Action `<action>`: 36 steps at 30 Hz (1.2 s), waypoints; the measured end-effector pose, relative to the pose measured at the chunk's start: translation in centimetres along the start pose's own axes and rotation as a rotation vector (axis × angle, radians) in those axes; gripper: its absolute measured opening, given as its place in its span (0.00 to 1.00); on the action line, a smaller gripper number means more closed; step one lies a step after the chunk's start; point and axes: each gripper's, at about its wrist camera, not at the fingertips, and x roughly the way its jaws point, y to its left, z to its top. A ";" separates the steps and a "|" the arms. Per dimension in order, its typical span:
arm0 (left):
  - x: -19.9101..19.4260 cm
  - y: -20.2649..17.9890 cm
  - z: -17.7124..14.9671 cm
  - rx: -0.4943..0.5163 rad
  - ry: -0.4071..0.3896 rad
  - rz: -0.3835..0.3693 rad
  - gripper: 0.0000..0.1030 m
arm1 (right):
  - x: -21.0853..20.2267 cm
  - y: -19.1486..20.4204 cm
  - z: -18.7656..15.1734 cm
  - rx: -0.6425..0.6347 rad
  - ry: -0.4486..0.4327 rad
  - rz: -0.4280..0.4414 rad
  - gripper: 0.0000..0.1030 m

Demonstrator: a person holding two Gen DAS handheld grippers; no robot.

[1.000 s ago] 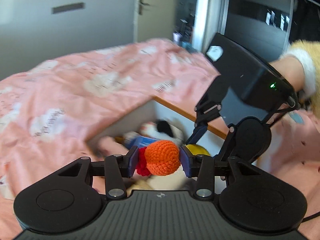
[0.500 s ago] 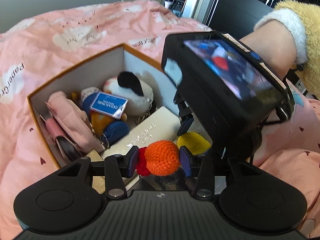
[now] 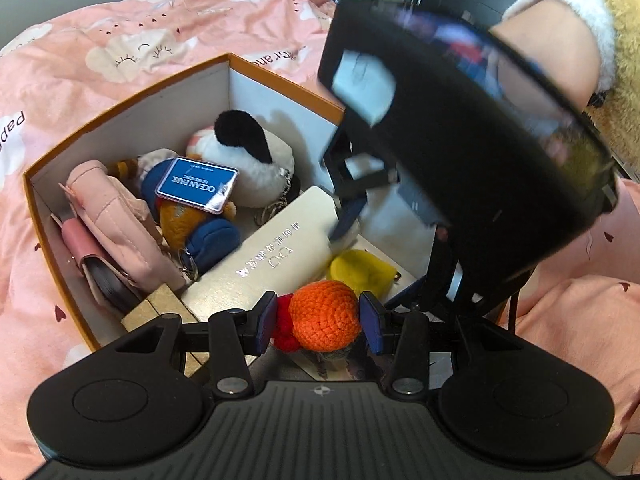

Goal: Organize objects
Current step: 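Lower the tape measure and crochet ball into the box and open both tools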

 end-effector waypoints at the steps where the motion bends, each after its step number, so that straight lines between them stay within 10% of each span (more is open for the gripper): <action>1: 0.1 -0.2 0.1 0.005 0.003 -0.001 0.49 | -0.3 0.0 -0.2 0.007 -0.006 -0.007 0.64; 18: 3.0 -1.7 0.9 -0.080 0.066 -0.179 0.49 | -9.7 4.1 -6.8 0.461 -0.382 -0.278 0.66; 36: 3.7 -2.9 1.0 -0.088 0.084 -0.105 0.53 | -8.2 2.5 -9.2 0.736 -0.510 -0.287 0.68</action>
